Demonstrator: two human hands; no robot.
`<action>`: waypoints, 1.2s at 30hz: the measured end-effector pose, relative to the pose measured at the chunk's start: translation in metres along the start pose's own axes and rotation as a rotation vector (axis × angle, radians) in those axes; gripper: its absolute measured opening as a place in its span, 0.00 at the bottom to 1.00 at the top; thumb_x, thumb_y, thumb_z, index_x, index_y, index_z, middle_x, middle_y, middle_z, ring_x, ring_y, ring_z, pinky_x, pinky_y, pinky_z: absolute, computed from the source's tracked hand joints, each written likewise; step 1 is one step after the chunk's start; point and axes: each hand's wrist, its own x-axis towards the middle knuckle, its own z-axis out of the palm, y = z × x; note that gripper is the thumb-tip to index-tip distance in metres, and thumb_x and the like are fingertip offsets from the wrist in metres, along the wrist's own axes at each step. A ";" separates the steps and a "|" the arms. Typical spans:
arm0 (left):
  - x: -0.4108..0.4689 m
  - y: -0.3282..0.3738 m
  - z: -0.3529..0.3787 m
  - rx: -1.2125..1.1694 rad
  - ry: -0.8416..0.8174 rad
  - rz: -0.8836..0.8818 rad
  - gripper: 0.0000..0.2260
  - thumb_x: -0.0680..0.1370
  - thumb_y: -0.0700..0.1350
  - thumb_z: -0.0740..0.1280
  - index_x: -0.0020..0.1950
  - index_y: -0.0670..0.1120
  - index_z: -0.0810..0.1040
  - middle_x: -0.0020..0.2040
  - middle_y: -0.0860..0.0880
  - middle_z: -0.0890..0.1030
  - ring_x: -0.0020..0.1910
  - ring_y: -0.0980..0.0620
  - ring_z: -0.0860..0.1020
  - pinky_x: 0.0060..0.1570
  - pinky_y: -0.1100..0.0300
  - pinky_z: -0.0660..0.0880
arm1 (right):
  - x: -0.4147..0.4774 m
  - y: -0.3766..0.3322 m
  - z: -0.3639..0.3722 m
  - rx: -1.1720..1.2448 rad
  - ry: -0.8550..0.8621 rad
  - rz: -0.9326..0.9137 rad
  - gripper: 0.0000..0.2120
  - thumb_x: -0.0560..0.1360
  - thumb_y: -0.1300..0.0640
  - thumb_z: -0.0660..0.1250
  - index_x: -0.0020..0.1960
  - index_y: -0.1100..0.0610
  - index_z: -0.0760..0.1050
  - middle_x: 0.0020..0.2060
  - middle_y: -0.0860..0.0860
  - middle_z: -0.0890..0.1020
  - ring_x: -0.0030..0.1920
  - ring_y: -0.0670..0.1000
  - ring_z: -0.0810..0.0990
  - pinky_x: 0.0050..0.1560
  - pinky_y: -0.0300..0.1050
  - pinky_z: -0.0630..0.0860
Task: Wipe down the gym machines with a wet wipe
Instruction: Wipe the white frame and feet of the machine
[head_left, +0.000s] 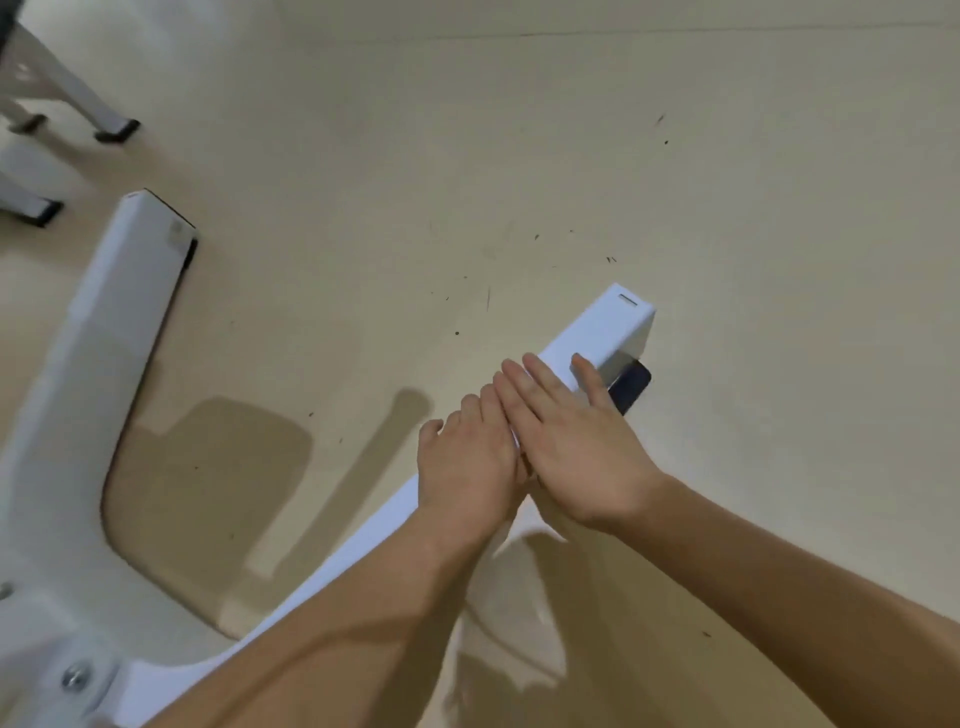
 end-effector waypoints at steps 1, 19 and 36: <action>-0.014 -0.012 0.000 0.003 -0.026 -0.016 0.27 0.75 0.55 0.59 0.69 0.41 0.67 0.53 0.47 0.77 0.48 0.46 0.78 0.45 0.51 0.69 | -0.001 -0.016 0.007 0.012 0.014 -0.031 0.30 0.73 0.57 0.55 0.74 0.63 0.64 0.73 0.58 0.68 0.74 0.57 0.64 0.71 0.64 0.54; -0.029 0.004 -0.002 -0.004 -0.011 -0.223 0.33 0.74 0.52 0.69 0.74 0.43 0.58 0.61 0.47 0.73 0.59 0.46 0.74 0.63 0.48 0.65 | -0.010 0.008 -0.019 -0.129 0.067 -0.038 0.30 0.66 0.59 0.66 0.68 0.59 0.72 0.70 0.58 0.71 0.74 0.58 0.65 0.64 0.67 0.59; -0.235 -0.164 0.017 0.116 -0.186 -0.225 0.30 0.79 0.47 0.59 0.78 0.42 0.53 0.76 0.44 0.62 0.76 0.47 0.60 0.72 0.46 0.56 | -0.027 -0.229 0.044 -0.105 0.134 -0.515 0.25 0.76 0.56 0.56 0.69 0.67 0.69 0.60 0.65 0.77 0.60 0.64 0.76 0.66 0.63 0.64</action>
